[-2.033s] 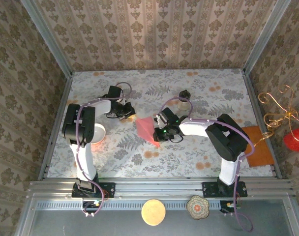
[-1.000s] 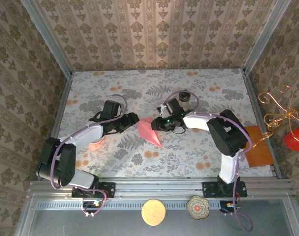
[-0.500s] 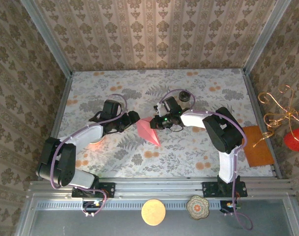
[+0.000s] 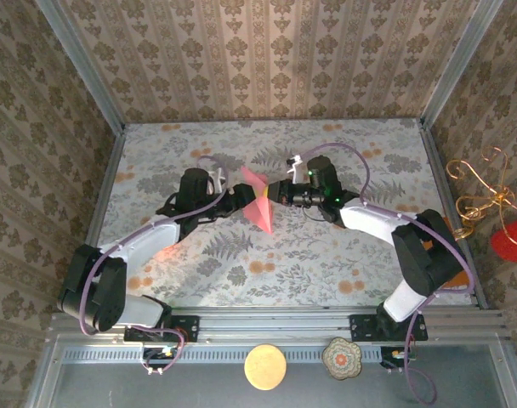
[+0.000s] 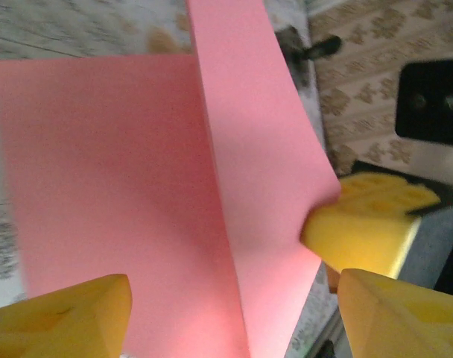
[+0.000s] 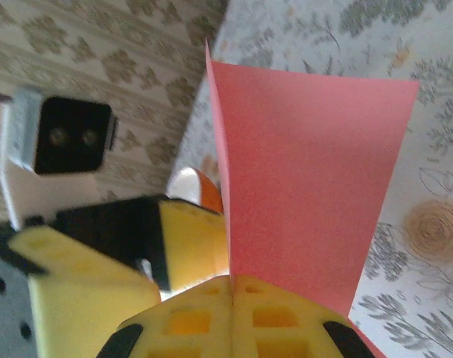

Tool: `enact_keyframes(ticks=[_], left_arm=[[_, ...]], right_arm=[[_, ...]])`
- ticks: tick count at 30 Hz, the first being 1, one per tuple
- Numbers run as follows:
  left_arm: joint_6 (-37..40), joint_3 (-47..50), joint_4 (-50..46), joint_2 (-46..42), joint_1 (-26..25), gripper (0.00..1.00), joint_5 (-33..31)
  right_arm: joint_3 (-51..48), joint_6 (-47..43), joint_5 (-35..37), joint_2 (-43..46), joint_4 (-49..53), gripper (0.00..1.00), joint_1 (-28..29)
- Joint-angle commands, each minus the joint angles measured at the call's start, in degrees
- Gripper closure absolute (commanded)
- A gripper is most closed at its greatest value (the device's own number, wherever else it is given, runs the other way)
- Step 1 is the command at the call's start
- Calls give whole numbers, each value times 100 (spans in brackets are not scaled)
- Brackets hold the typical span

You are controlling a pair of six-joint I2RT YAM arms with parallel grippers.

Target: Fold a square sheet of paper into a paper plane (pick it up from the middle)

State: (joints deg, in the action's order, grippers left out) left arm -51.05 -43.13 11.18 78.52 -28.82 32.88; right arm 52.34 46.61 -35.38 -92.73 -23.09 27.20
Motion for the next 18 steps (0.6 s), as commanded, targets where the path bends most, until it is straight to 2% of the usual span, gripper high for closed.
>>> enact_keyframes(ticks=[1,7,14,18], left_arm=[[-125,-61,615,-127,-95,26,359],[-218,-57,912,-83,-159,34,559],[-625,42,1826,62,-190,46,939],[-556,-51,1794,140,-251,52,1011]], right_arm=[[-192,849,-218,226,-950,97,-105],[-362,1490,-401,390,-1690,97,-254],[-417,1936,-575,318,-2277,97,-333],[-443,2165,-626,249,-2560,96,-355]])
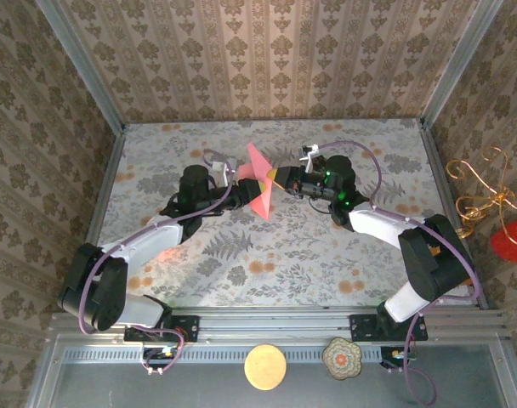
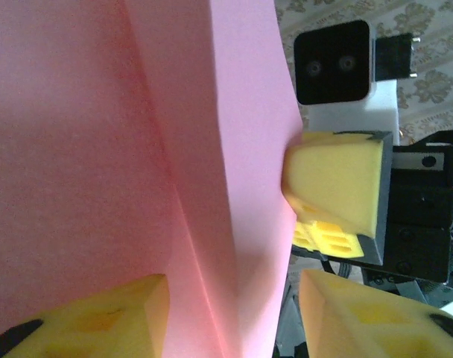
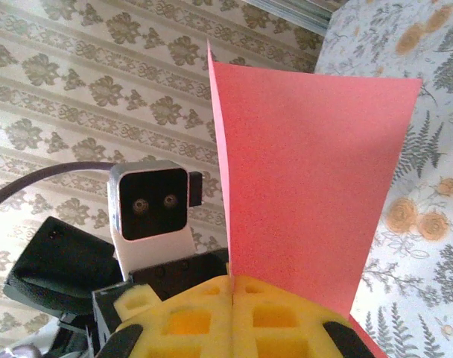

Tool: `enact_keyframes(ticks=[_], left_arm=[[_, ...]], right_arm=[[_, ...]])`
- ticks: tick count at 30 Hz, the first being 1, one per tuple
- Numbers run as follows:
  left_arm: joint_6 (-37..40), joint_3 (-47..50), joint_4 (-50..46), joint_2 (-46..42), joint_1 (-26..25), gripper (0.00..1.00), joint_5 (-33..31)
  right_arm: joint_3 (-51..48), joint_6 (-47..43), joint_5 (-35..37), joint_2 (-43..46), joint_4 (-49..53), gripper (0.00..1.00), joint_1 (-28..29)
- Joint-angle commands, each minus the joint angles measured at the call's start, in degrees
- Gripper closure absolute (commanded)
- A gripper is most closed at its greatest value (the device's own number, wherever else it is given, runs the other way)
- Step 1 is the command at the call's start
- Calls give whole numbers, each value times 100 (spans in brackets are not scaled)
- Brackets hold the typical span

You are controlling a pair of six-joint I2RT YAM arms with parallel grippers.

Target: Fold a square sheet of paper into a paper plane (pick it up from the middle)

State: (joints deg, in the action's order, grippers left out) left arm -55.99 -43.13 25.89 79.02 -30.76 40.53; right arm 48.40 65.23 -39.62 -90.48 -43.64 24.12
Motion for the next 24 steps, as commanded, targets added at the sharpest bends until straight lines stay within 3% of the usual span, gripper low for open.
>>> enact_keyframes(ticks=[1,9,19,24], left_arm=[[-45,-72,346,103,-69,54,267],[55,-117,457,58,-105,72,314],[33,-90,707,51,-105,79,352],[113,-72,607,40,-105,85,284]], right_arm=[[-50,329,-213,13,-550,96,-47],[-85,400,-257,21,-585,96,-100],[-129,416,-275,29,-550,94,-149],[-195,384,-258,80,-474,86,-192]])
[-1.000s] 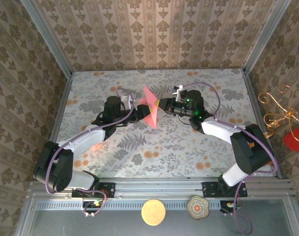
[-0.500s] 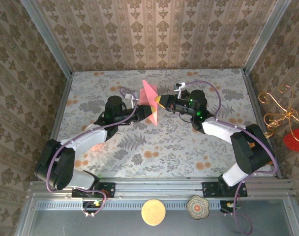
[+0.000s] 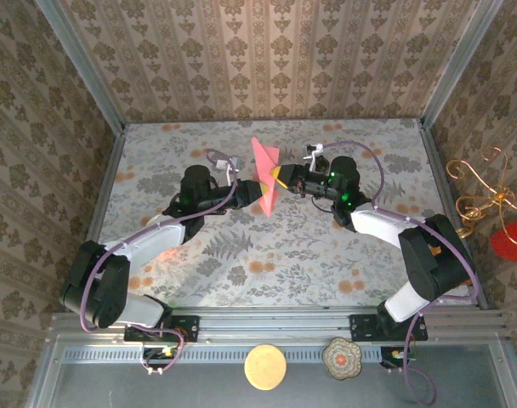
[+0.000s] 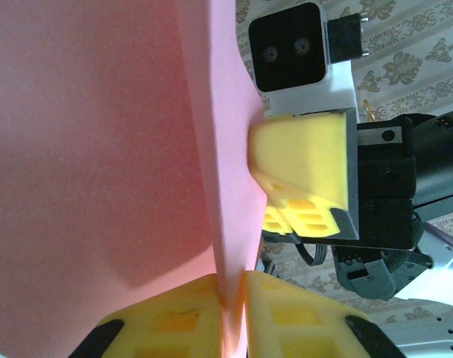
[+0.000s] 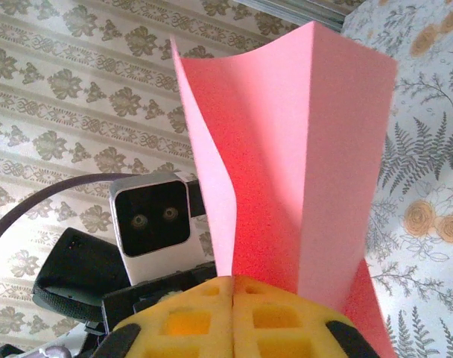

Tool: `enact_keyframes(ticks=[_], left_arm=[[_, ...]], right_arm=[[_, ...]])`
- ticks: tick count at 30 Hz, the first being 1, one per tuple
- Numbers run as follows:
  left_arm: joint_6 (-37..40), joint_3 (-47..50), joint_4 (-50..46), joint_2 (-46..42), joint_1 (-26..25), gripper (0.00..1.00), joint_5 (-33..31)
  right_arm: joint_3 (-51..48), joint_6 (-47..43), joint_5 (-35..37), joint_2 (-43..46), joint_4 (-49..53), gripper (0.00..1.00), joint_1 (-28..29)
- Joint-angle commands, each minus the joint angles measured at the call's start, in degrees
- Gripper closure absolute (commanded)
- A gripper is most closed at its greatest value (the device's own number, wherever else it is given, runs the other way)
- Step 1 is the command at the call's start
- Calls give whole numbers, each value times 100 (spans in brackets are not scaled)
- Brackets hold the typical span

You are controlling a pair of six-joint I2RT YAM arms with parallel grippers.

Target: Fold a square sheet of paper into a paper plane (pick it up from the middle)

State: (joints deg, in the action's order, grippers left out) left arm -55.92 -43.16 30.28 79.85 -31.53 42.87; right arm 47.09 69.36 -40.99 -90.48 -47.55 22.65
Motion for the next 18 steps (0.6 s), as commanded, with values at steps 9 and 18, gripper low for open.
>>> enact_keyframes(ticks=[9,18], left_arm=[[561,-109,-593,-198,56,90,-271],[3089,-1455,-4840,-454,-254,90,-2775]], right_arm=[[-215,-719,185,720,1272,52,-355],[-294,-2483,1684,2040,4060,40,-679]])
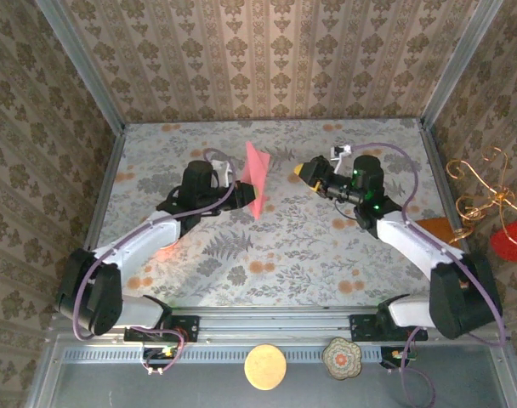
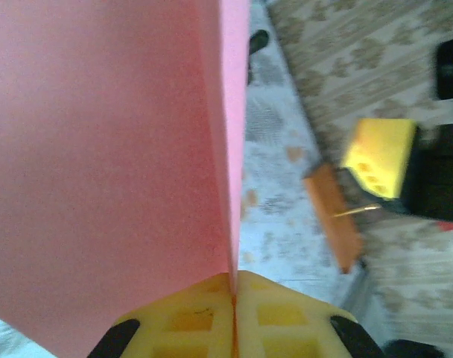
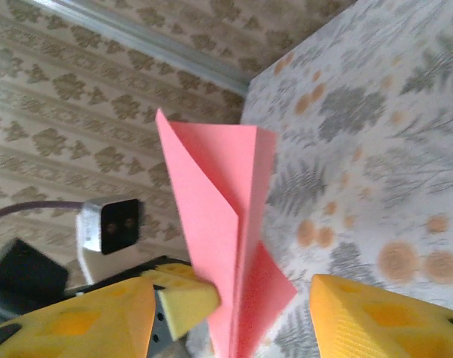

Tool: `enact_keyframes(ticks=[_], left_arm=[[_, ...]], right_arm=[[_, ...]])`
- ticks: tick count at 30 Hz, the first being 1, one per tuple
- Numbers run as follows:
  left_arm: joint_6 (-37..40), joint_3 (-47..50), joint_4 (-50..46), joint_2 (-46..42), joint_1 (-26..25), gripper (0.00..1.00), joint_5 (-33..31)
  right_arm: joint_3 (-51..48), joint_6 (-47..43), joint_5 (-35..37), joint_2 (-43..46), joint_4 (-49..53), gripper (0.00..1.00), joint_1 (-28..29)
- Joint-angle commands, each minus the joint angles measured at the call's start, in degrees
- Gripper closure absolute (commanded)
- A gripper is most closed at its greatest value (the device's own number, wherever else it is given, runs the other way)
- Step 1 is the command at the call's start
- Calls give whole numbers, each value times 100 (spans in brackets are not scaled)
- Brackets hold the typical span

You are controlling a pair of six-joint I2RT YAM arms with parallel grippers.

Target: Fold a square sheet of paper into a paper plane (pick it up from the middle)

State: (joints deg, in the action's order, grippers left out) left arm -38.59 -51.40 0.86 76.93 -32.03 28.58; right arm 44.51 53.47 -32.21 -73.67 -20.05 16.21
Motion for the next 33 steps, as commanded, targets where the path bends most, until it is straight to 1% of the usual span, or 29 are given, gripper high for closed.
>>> enact_keyframes(ticks=[1,3,6,9,10,13,18,20,24,33], left_arm=[[1583,-841,-2302,-97,-311,90,-1739],[1967,-1257,-3026,118,-563,90,-2652],[2326,-1773,-3760,550,-949,90,-3915],[2518,-2245,-4326,1126,-1335,90,-5169],[2516,-2380,-4493,1318,-1424,90,-5476],[2429,-2731,-4849,1924,-1624,90,-6104],[2297,-3122,-5217,2863,-1803,90,-6909],[2262,-3223,-5296,3198,-1861,90,-7102],[2234,-3363,-5282,3729,-1974,91,-7257],[2188,-3536,-5169,4435,-2129,90,-7371]], right_arm=[[-54,-1027,985,467,1495,39,-46],[-107,-1305,1390,732,1905,37,-58],[-143,-1572,1940,1024,2498,37,-99],[-310,-1653,2251,1282,2702,37,-169],[-365,-1651,2330,1348,2740,36,-186],[-523,-1587,2551,1514,2878,36,-265],[-734,-1447,2705,1600,2991,36,-409],[-799,-1404,2728,1601,3007,36,-449],[-831,-1410,2680,1592,3061,36,-580],[-830,-1376,2461,1519,3005,36,-834]])
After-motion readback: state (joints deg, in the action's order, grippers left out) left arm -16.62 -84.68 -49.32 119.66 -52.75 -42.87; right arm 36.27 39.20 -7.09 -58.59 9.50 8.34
